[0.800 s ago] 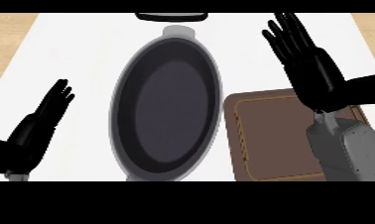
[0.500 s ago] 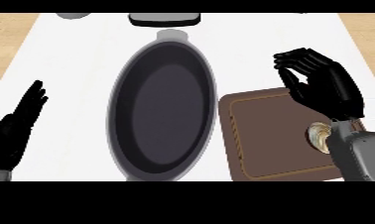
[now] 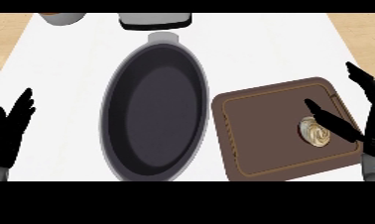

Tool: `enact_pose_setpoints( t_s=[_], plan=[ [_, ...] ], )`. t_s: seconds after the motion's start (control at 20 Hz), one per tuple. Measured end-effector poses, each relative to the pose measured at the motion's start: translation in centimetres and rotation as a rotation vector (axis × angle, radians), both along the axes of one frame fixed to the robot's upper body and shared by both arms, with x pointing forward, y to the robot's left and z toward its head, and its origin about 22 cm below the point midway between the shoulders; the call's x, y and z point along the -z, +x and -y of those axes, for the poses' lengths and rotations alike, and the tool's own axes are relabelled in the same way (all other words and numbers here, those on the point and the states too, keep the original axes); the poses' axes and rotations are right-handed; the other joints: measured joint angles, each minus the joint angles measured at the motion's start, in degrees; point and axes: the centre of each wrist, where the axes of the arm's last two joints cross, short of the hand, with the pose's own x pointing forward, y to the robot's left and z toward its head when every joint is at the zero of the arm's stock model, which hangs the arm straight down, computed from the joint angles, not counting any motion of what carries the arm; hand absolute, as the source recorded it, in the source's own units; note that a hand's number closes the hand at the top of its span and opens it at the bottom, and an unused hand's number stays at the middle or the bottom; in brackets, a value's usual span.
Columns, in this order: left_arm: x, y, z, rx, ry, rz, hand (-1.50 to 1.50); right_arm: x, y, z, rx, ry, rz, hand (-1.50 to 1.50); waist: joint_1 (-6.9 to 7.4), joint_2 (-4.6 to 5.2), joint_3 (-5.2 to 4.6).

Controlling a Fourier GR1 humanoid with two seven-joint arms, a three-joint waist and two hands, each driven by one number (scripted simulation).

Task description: Pick the cupcake from the tray and place it in the pot

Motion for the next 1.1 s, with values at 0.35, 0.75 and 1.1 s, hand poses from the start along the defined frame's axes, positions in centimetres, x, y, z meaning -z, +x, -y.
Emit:
enact_pose_setpoints(
  t_s=[0.35, 0.75, 1.1],
  plan=[
    [-0.3, 1.8, 1.6, 0.005, 0.014, -0.026, 0.0, -0.6, -5.4, -0.2, 0.108, -0.214, -0.168, -1.5, 1.18, -0.15, -0.19],
    [-0.9, 2.8, 2.6, 0.015, 0.025, -0.031, 0.0, -5.6, -7.0, -1.2, 0.146, -0.383, -0.546, -1.5, 2.75, 0.07, -0.29],
    [-1.4, 3.6, 3.3, 0.034, 0.016, -0.031, 0.0, -8.9, -6.8, -3.7, 0.095, -0.401, -0.848, -1.5, 3.74, 0.13, -0.13]
  ],
)
